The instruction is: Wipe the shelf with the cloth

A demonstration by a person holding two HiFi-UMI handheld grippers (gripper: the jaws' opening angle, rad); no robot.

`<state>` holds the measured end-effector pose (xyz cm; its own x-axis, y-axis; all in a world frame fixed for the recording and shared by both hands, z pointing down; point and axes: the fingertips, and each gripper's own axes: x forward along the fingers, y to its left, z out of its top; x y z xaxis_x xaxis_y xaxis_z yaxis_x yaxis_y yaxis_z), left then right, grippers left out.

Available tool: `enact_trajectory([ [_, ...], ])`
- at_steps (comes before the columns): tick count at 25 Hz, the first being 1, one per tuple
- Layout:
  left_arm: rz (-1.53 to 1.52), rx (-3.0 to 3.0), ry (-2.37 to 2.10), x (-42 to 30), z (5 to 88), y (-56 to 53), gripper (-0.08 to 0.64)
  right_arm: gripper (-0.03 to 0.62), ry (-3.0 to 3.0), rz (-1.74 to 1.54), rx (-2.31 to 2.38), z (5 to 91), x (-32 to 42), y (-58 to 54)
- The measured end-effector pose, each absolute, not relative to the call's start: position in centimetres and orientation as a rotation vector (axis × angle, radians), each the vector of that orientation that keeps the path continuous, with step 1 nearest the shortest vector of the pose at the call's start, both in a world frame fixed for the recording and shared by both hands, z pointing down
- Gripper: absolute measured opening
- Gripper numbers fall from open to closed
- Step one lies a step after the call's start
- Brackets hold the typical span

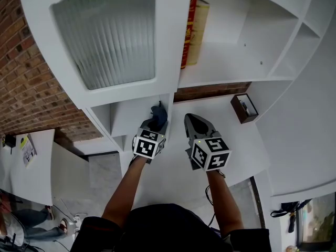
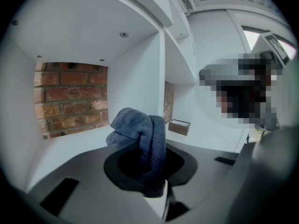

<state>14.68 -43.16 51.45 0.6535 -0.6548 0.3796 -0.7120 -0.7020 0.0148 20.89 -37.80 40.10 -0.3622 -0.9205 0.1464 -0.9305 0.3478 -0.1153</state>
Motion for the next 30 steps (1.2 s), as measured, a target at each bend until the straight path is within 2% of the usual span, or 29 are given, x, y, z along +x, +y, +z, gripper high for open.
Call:
enact_trajectory([
  [10,0.683,2.664,-1.132,14.7,53.8,-43.8,0.071,0.017,-2.534,0.296,1.763,40.4,21.8,-38.0],
  [30,0.656,2.565,-1.243,11.0,54.2,-44.1,0.071,0.017,-2.574,0.291,1.707,40.2,20.0,-37.9],
])
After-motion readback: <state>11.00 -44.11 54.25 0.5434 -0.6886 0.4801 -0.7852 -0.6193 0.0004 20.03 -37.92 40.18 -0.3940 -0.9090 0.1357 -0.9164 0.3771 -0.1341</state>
